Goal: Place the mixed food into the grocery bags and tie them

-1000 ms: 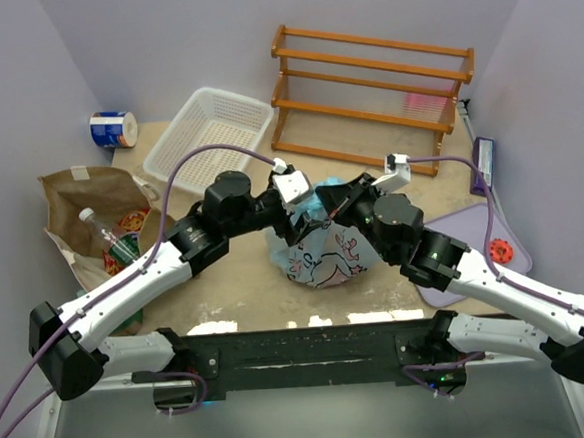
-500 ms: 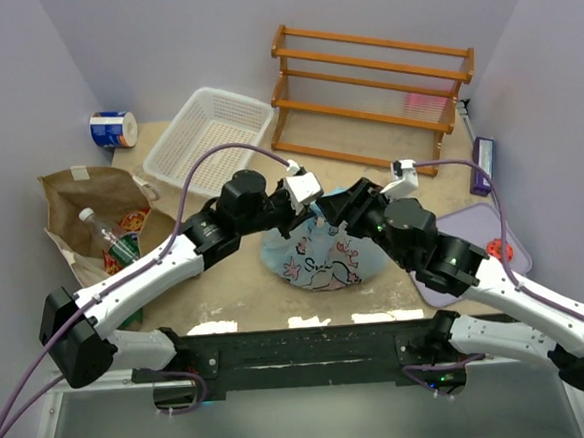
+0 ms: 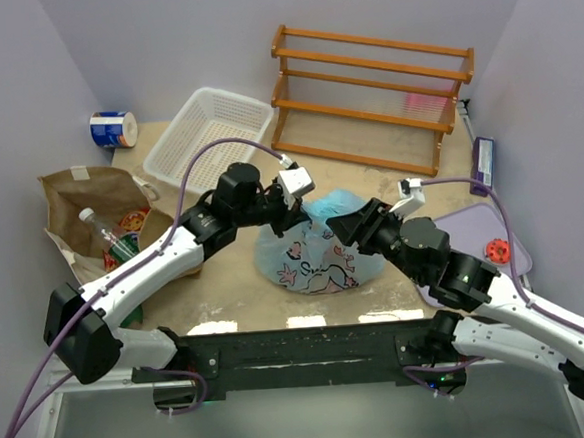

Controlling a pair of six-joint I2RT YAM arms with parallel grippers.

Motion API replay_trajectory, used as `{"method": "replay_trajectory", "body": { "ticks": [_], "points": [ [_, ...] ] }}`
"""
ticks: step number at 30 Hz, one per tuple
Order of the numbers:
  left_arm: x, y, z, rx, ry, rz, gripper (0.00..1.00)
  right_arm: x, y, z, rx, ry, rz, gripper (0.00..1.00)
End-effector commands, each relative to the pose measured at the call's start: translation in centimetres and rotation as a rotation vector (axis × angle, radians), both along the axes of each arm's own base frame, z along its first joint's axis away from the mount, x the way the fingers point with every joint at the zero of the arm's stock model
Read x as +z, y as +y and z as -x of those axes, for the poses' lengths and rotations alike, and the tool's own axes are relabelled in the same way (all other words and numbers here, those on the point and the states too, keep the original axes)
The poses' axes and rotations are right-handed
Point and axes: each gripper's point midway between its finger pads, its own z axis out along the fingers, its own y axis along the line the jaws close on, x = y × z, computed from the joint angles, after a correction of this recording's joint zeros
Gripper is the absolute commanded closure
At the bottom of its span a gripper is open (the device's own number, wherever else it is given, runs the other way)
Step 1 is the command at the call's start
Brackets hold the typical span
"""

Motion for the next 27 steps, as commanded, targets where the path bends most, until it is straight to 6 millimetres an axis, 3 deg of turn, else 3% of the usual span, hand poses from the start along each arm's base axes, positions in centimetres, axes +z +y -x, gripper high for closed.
{"method": "replay_trajectory", "body": {
  "ticks": [1,8,13,15,17,18,22,23,27],
  "points": [
    [2.0,-0.6,0.5,-0.058,0.022,0.078,1.00,0.7,0.3,0.4,0.037,-0.034,-0.021,0.43],
    [2.1,-0.7,0.9,-0.085,0.032,0.088,1.00,0.3,0.6,-0.8,0.006,-0.079,0.032,0.37],
    [2.5,-0.5,0.9,-0.085,0.023,0.096,1.00,0.0,0.9,-1.8,-0.010,-0.111,0.075,0.44],
    [2.5,-0.5,0.9,-0.082,0.024,0.097,1.00,0.1,0.9,-1.9,-0.007,-0.123,0.082,0.64],
    [2.5,-0.3,0.6,-0.069,0.027,0.101,1.00,0.0,1.0,-1.6,0.007,-0.120,0.080,0.95],
    [2.6,-0.1,0.4,-0.056,0.029,0.105,1.00,-0.2,1.0,-1.5,0.014,-0.112,0.078,1.00],
    [3.1,0.8,-0.9,-0.013,0.055,0.148,1.00,-2.0,1.1,-0.8,0.034,-0.068,0.060,1.00],
    [3.3,0.8,-0.9,-0.014,0.057,0.157,1.00,-3.3,1.1,-0.8,0.033,-0.049,0.071,1.00],
    [3.8,0.3,0.4,-0.097,0.062,0.185,1.00,-4.8,1.1,-1.6,-0.001,-0.034,0.108,1.00]
  ]
}}
